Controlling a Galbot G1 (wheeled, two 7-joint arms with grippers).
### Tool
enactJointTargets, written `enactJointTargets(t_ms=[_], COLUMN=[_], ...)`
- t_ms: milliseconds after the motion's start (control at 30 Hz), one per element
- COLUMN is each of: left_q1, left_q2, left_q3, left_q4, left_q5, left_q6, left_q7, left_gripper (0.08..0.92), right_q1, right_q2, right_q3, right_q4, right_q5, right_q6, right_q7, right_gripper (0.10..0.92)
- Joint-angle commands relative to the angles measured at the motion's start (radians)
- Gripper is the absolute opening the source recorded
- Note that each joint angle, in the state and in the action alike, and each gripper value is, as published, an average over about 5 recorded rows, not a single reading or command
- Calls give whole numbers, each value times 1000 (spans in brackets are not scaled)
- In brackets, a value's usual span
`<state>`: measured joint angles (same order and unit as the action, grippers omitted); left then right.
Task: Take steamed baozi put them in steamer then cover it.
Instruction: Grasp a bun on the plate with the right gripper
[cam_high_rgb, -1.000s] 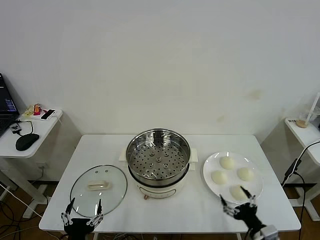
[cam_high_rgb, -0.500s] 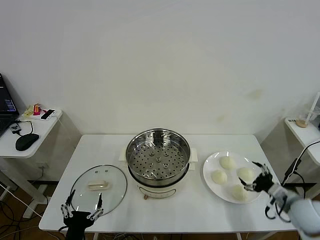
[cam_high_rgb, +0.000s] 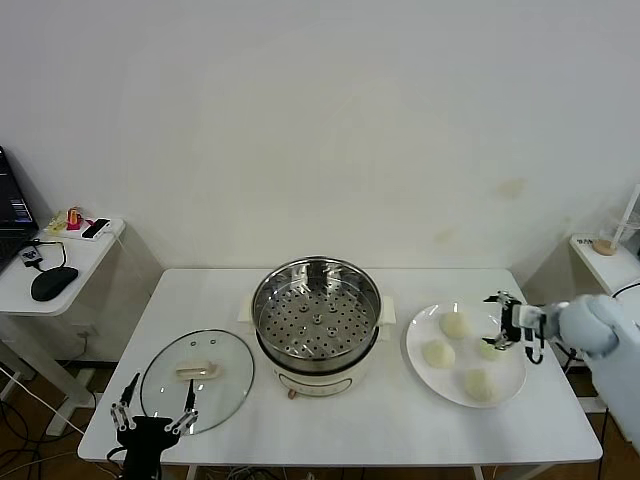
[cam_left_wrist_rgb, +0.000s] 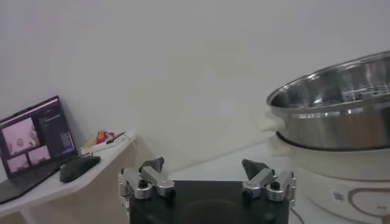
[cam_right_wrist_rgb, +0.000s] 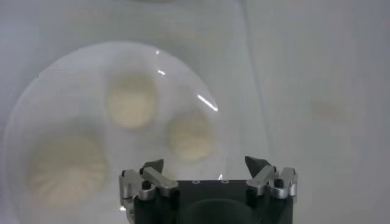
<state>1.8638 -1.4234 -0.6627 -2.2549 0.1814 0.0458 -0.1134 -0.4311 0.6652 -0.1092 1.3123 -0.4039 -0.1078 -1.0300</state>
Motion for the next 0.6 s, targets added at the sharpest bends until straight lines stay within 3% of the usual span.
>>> enactJointTargets(t_ms=[33,600], left_q1=[-2,-5], left_q2=[-1,5], left_q3=[-14,-65], left_q4=[-2,10], left_q5=[5,-2], left_q6=[1,11], left_q7=[-1,3], left_gripper=[823,823], right_q1=[346,306], right_q2=[105,250], right_q3=[-366,-374], right_q4=[-265,-413], right_q5=[-44,-94], right_q6=[38,33], right_q7=[-130,-74], right_gripper=[823,823])
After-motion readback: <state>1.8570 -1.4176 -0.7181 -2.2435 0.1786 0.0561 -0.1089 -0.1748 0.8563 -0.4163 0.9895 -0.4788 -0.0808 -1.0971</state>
